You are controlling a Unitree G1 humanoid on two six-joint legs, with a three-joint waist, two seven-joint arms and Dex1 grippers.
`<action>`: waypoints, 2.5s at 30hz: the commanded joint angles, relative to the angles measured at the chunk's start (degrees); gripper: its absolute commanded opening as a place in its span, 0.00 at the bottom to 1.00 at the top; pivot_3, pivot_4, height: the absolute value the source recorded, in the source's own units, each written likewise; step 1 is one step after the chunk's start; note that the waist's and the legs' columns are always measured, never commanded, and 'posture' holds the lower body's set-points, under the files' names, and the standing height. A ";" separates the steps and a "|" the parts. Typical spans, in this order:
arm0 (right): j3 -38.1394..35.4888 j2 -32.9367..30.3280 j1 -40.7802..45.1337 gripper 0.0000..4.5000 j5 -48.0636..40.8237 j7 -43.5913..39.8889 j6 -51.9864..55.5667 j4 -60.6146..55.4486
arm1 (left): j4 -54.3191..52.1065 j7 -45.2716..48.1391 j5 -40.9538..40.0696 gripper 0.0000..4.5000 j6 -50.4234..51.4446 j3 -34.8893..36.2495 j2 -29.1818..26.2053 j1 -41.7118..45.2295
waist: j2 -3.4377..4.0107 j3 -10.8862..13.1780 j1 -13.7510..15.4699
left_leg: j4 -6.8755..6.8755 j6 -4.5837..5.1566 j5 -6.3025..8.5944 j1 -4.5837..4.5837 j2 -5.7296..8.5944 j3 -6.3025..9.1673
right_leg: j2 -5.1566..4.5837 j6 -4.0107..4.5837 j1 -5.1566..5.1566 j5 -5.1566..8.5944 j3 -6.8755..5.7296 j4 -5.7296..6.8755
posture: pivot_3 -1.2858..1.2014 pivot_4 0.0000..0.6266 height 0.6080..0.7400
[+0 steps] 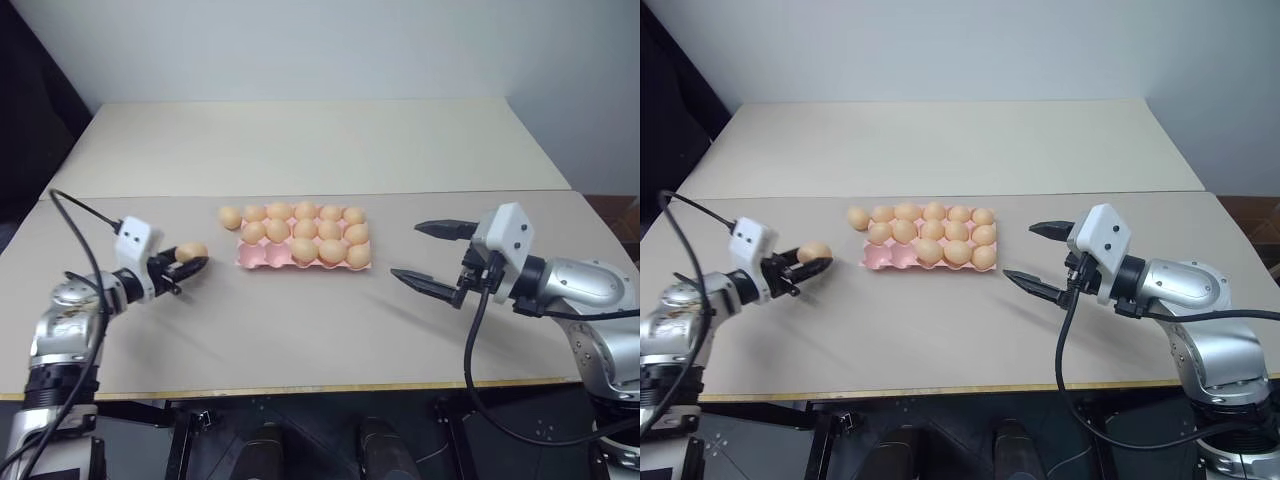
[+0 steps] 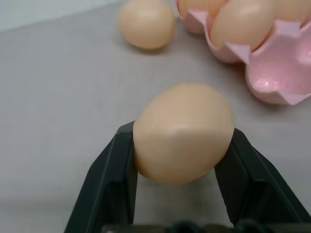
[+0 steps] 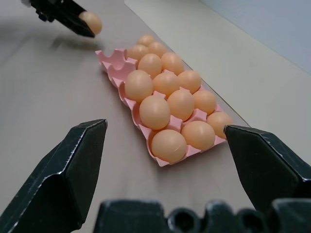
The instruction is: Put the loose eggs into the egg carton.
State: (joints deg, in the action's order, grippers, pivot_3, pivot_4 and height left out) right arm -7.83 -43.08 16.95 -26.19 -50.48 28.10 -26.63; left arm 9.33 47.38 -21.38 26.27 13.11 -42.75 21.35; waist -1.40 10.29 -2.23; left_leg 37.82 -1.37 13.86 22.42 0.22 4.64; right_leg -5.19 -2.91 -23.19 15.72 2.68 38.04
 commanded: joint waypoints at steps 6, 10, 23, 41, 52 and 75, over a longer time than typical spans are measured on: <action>-1.40 -0.36 -0.11 1.00 -1.22 1.60 -0.11 -3.11 | -12.39 6.12 -6.03 0.46 1.64 -4.97 2.69 3.28 | 0.00 0.00 0.60 | 0.01 0.00 0.00 -0.02 0.03 -0.01 | -0.01 0.00 0.06 0.00 -0.01 -0.03 | 0.52 0.24 1.00; -1.63 -0.53 -0.20 1.00 -1.33 2.20 0.31 -3.87 | -7.06 4.77 -2.18 0.46 -1.04 -9.94 7.09 8.33 | -0.02 -0.01 0.96 | 0.05 0.00 0.00 -0.01 0.04 -0.01 | 0.00 -0.01 0.07 0.00 -0.01 -0.02 | 0.52 0.24 1.00; -3.73 -1.05 -2.34 1.00 -2.46 4.69 2.46 -7.18 | -3.10 9.44 1.43 0.86 -2.57 -14.04 7.32 11.99 | -0.02 -0.01 0.58 | 0.05 0.01 0.00 -0.01 0.02 -0.01 | 0.04 -0.01 0.05 0.00 0.00 -0.01 | 0.52 0.24 1.00; -3.69 -3.68 -0.08 1.00 -2.70 0.80 0.04 -0.05 | -14.00 16.76 -8.53 1.00 -2.03 12.00 -9.92 -7.43 | 0.00 0.00 -0.27 | -0.01 0.01 0.00 -0.08 -0.04 -0.01 | 0.05 0.00 0.07 0.01 0.02 -0.02 | 0.52 0.24 1.00; -1.65 -3.41 2.38 1.00 -2.04 -1.56 -1.28 4.38 | -24.86 8.97 -14.98 1.00 4.21 22.07 -6.37 -20.97 | -0.01 0.00 0.26 | -0.01 0.01 0.00 -0.08 -0.04 -0.01 | 0.01 0.00 0.10 0.00 0.00 -0.06 | 0.52 0.24 1.00; -1.75 -1.19 1.78 1.00 -0.22 2.58 -2.19 1.26 | 47.26 -12.54 12.18 1.00 -16.47 -6.77 11.08 35.93 | -0.10 -0.03 1.21 | 0.11 0.01 0.00 0.15 0.08 0.00 | 0.00 -0.01 -0.03 -0.01 -0.11 -0.04 | 0.52 0.24 1.00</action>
State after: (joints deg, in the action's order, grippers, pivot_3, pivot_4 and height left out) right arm -7.58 -44.05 18.80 -25.95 -48.61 26.50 -22.77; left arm 53.52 36.11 -10.47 12.56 6.24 -31.38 55.10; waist -1.50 10.26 -1.02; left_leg 37.93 -1.37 13.86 22.59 0.31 4.64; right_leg -5.20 -2.93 -23.23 15.71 2.57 38.01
